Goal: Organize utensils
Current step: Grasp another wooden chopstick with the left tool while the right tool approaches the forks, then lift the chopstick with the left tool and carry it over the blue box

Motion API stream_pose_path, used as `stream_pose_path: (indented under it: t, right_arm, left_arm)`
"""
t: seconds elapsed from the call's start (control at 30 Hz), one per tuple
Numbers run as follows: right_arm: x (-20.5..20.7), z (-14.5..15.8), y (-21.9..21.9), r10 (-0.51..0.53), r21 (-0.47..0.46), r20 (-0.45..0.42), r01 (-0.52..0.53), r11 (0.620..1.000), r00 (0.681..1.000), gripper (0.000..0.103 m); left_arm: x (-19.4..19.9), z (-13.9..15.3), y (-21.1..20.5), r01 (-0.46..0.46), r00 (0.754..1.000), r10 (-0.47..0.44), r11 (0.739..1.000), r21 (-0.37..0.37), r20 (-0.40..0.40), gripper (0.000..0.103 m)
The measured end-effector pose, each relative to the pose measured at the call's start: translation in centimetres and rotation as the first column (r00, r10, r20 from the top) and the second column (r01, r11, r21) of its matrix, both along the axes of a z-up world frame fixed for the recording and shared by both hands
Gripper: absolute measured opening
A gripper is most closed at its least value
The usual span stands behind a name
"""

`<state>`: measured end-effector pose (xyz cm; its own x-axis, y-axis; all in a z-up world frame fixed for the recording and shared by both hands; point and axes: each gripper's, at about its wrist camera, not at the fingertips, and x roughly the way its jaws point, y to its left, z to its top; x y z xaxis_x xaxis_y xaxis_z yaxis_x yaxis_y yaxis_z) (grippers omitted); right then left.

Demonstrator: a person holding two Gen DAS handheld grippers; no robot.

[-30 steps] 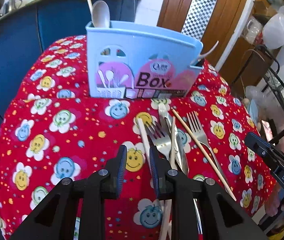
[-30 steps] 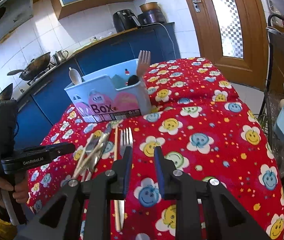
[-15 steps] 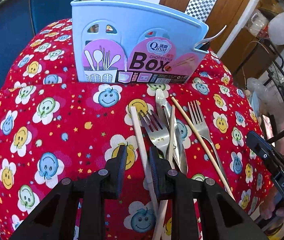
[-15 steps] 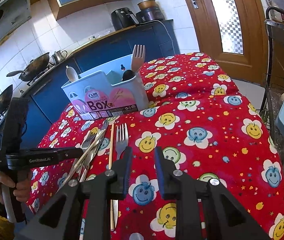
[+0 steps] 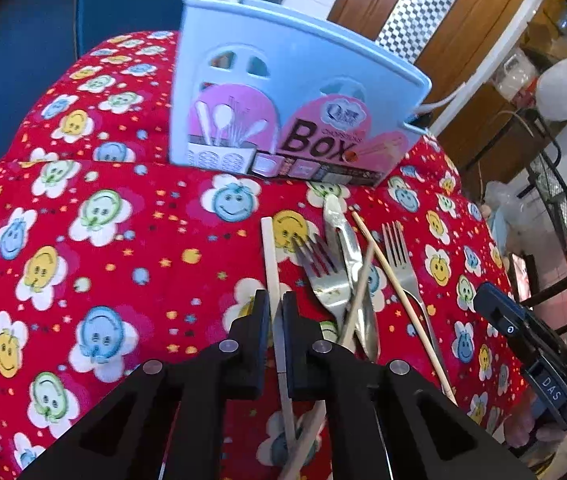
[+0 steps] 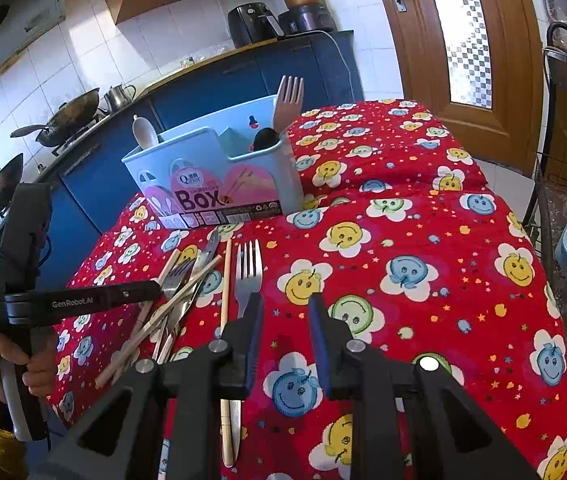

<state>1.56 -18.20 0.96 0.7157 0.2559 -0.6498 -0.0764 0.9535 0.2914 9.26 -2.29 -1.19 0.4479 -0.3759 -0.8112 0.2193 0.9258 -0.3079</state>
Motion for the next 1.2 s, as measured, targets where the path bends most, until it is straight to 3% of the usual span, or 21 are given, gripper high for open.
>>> stream_pose_path:
  t: [0.23, 0.63, 0.97, 1.2]
  right_arm:
    - [0.9, 0.1, 0.6, 0.007, -0.035, -0.036, -0.008, 0.999, 0.999, 0.025]
    - [4.1, 0.0, 2.7, 0.09, -0.086, -0.118, -0.1, 0.991, 0.989, 0.027]
    - [8.1, -1.1, 3.4, 0.133, -0.112, -0.188, -0.156, 0.981, 0.973, 0.03]
    - [9.9, -1.4, 3.0, 0.211, -0.046, -0.189, -0.224, 0.974, 0.959, 0.031]
  left_arm:
    - [-0.6, 1.9, 3.0, -0.055, 0.99, 0.058, 0.998, -0.027, 0.13, 0.006]
    - [-0.8, 4.4, 5.9, -0.094, 0.956, 0.111, 0.993, -0.076, 0.273, 0.006]
    - [-1.1, 5.2, 6.8, -0.098, 0.935, 0.128, 0.99, -0.105, 0.331, 0.006]
    - [-0.9, 5.3, 6.8, -0.09, 0.932, 0.13, 0.987, -0.131, 0.338, 0.006]
